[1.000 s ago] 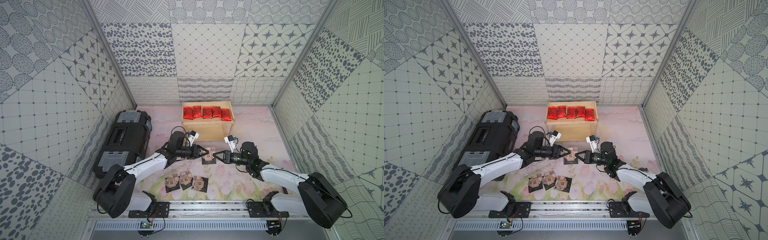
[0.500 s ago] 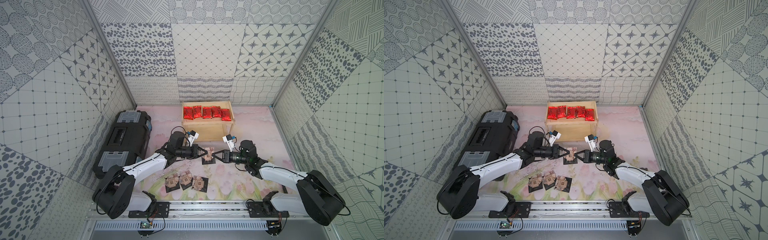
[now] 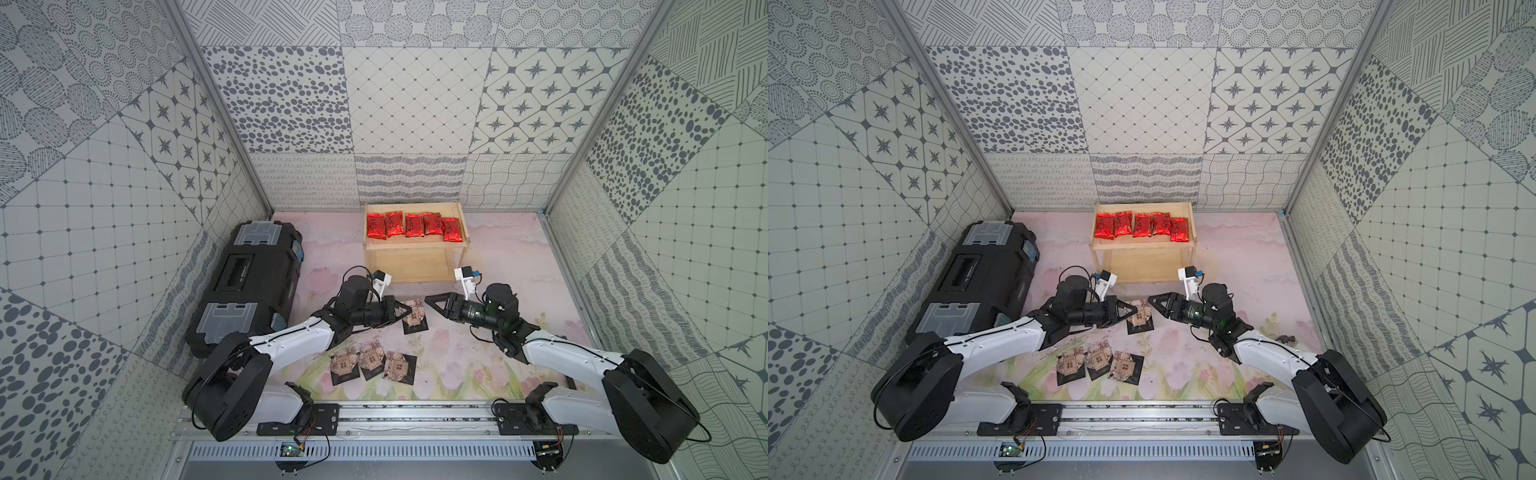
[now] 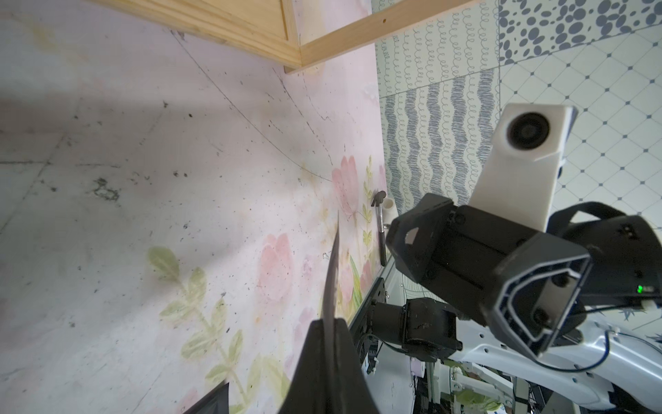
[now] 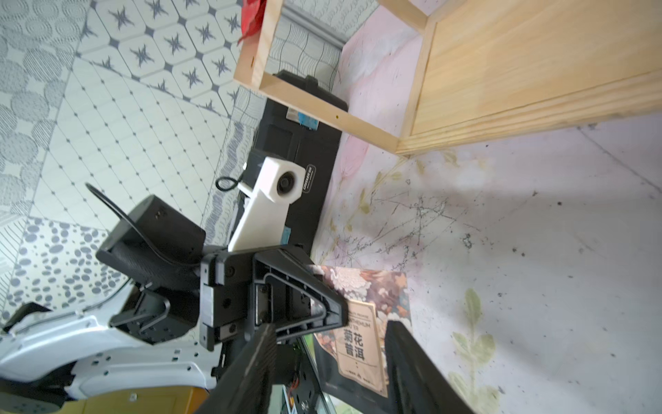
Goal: Place the tea bags on the shelf by color
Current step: Pick up the tea bag from the center of the board.
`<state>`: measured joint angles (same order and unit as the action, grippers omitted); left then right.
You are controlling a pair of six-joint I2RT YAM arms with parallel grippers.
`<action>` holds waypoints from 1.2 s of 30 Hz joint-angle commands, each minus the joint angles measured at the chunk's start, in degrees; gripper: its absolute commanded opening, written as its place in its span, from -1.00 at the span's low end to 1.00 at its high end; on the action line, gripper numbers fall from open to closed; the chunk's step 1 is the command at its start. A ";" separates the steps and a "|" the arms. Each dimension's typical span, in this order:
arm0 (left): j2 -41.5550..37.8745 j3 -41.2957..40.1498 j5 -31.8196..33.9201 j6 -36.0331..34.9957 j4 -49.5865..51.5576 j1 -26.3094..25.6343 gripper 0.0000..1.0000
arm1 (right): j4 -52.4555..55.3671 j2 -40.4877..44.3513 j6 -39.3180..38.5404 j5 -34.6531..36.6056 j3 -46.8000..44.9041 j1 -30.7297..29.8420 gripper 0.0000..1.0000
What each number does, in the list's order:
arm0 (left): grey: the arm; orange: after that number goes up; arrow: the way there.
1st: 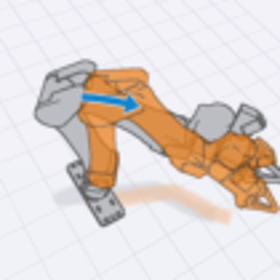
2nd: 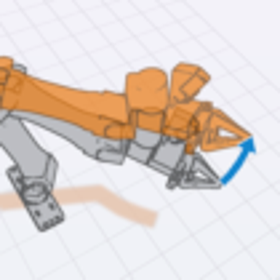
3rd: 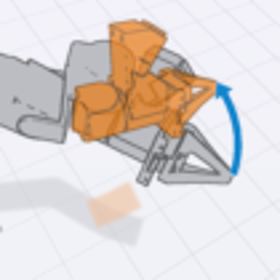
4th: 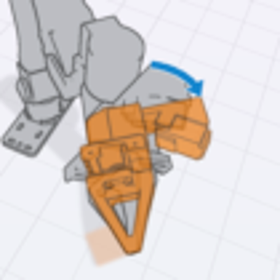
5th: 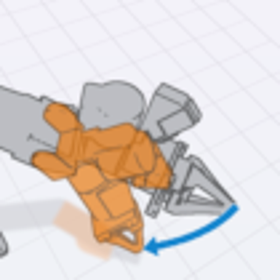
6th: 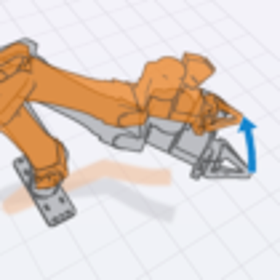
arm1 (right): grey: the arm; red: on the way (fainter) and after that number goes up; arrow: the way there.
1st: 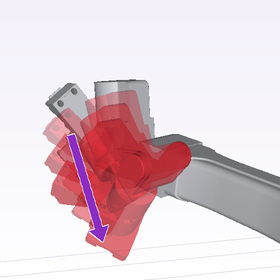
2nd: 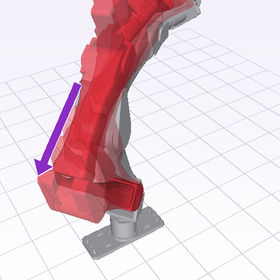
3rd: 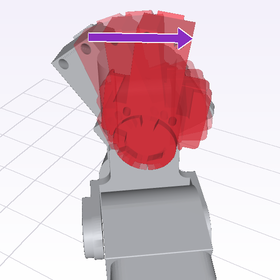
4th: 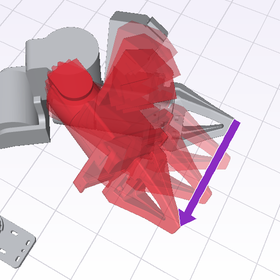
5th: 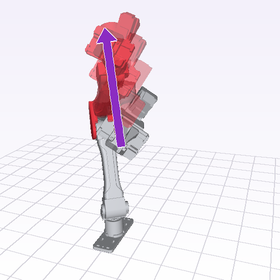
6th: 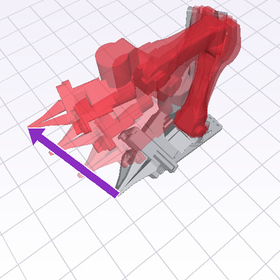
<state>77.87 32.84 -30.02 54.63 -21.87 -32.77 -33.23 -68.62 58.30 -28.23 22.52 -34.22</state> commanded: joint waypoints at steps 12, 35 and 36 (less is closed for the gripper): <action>0.06 -2.10 17.49 16.07 -22.76 -1.50 -1.00 | -8.50 7.90 14.39 15.85 -6.00 -3.56 0.27; 2.97 0.64 13.07 21.53 -31.84 -0.01 -1.00 | -25.82 -10.07 19.95 10.66 0.24 -3.81 -0.16; 3.01 0.57 12.99 21.55 -31.98 0.01 -1.00 | -26.37 -10.65 20.04 10.61 0.40 -3.77 -0.23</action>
<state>80.58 32.93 -15.99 75.22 -48.62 -33.21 -54.61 -77.80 78.28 -16.93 21.50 -37.89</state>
